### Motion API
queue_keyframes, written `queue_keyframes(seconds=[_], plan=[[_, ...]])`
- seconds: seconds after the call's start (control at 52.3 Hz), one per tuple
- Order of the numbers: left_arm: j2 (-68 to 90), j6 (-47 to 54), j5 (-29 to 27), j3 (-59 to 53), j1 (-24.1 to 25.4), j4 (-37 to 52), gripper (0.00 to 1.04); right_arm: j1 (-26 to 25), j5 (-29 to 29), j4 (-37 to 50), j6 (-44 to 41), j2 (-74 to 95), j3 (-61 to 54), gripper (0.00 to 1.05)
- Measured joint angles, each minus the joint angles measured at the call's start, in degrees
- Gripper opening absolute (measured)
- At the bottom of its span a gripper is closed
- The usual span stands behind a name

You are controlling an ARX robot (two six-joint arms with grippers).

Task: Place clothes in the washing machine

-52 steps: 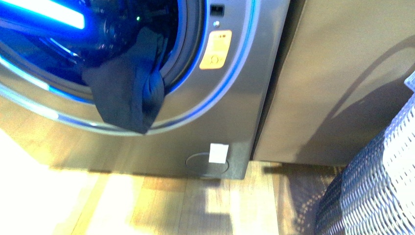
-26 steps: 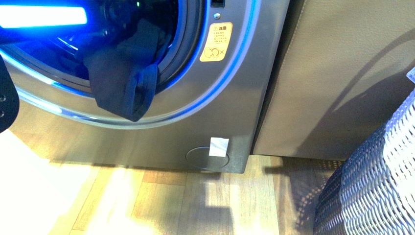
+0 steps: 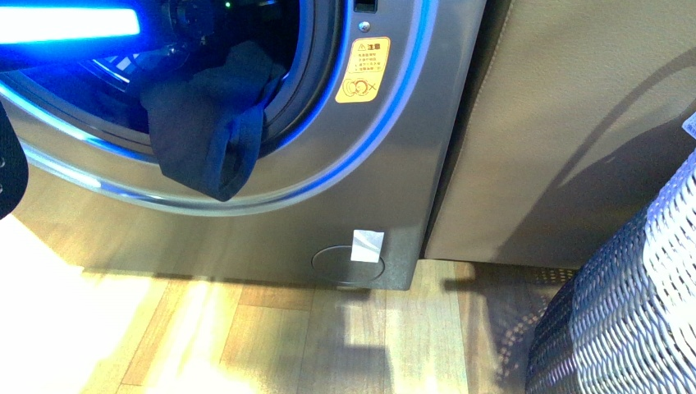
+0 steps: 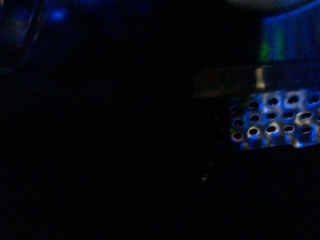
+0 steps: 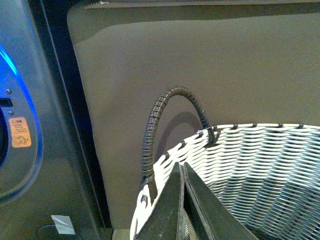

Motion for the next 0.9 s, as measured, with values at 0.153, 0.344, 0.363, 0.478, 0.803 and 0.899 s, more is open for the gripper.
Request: queue_keyframes(seconds=[0.153, 0.344, 0.363, 0.478, 0.803, 0.899], plan=[[-12.8, 0.3, 1.5, -24.1, -0.1, 14.5, 0.98, 0.0, 0.0, 0.0, 0.0, 0.0, 0.0, 0.02], [-20.2, 0.6, 2.0, -41.5, 0.2, 22.6, 0.98, 0.0, 0.0, 0.0, 0.0, 0.0, 0.0, 0.02], [-20.4, 0.7, 2.1, -43.1, 0.2, 23.3, 0.98, 0.0, 0.0, 0.0, 0.0, 0.0, 0.0, 0.02], [-22.2, 0.6, 2.7, -53.0, 0.3, 28.2, 0.98, 0.0, 0.0, 0.0, 0.0, 0.0, 0.0, 0.02], [-34.1, -1.1, 5.6, -75.6, -0.7, 41.1, 0.98, 0.0, 0.0, 0.0, 0.0, 0.0, 0.0, 0.02], [-36.9, -1.6, 6.2, -80.7, -1.2, 43.5, 0.98, 0.0, 0.0, 0.0, 0.0, 0.0, 0.0, 0.02]])
